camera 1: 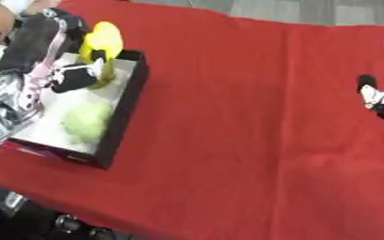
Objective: Pick up the objects with one hand, pass them to the other hand, and then place them into the box on the other side of the table.
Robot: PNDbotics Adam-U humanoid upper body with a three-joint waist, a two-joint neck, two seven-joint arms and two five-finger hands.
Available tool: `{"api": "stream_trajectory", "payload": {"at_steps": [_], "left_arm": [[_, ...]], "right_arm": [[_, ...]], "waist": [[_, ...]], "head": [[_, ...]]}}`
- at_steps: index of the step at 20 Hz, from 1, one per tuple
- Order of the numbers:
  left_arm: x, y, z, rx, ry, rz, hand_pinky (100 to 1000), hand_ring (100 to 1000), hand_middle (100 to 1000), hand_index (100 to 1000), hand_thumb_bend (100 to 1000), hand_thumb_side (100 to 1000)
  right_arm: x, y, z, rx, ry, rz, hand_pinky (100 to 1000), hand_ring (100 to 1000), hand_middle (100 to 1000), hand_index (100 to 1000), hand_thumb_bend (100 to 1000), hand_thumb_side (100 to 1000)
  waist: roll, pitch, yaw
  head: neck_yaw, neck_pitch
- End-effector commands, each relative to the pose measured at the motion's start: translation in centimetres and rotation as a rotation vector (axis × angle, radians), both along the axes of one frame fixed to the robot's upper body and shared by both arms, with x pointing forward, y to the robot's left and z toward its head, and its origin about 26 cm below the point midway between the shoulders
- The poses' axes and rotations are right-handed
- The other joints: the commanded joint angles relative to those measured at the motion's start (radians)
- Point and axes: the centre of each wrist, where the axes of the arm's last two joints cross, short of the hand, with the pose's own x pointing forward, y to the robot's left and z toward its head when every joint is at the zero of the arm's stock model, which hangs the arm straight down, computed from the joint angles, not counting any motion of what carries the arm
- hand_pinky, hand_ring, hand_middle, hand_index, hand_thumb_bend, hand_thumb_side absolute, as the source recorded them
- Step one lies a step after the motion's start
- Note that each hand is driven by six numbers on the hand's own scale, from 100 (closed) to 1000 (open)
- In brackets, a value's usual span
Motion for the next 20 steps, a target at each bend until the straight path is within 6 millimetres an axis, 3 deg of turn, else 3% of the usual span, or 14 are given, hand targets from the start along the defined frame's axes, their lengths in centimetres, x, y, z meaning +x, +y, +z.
{"api": "stream_trajectory", "payload": {"at_steps": [1,7,11,14,17,18,19,20], "left_arm": [[0.0,0.8,0.8,0.018,-0.02,0.043,730,598,434,415,100,150],[0.3,1.8,-0.4,0.004,0.022,0.096,734,614,450,448,100,198],[0.5,2.4,-1.0,0.011,0.066,0.12,752,655,492,588,100,186],[0.7,2.9,-1.5,0.025,0.102,0.157,775,713,580,740,100,184],[0.9,3.5,-2.1,0.039,0.162,0.202,794,763,658,814,111,182],[1.0,3.6,-2.1,0.046,0.173,0.212,798,774,670,822,114,295],[1.0,3.6,-2.2,0.053,0.182,0.219,799,776,673,824,113,326],[1.0,3.7,-2.2,0.06,0.19,0.225,805,793,695,840,163,611]], "right_arm": [[-0.2,-0.6,0.9,0.0,-0.039,-0.018,859,834,755,825,231,176],[-0.2,-0.6,0.8,0.014,-0.044,-0.024,857,832,754,823,221,179],[-0.2,-0.6,0.8,0.024,-0.045,-0.023,857,831,754,822,244,127],[-0.2,-0.5,0.8,0.034,-0.045,-0.023,855,830,753,821,228,142],[-0.2,-0.4,0.8,0.041,-0.047,-0.019,855,829,753,821,227,142],[-0.2,-0.4,0.8,0.042,-0.048,-0.021,855,828,752,820,226,142],[-0.2,-0.4,0.8,0.043,-0.048,-0.022,855,827,752,820,226,142],[-0.2,-0.5,0.8,0.043,-0.048,-0.023,855,825,752,820,226,142]], "waist": [[-0.011,-0.044,0.003],[-0.019,-0.041,0.007],[-0.022,-0.04,0.008],[-0.022,-0.04,0.008],[-0.022,-0.04,0.007],[-0.022,-0.04,0.007],[-0.022,-0.041,0.006],[-0.022,-0.041,0.006]], "head": [[0.018,-0.012],[0.028,-0.015],[0.026,-0.015],[0.019,-0.014],[0.008,-0.012],[0.006,-0.012],[0.004,-0.012],[0.004,-0.011]]}}
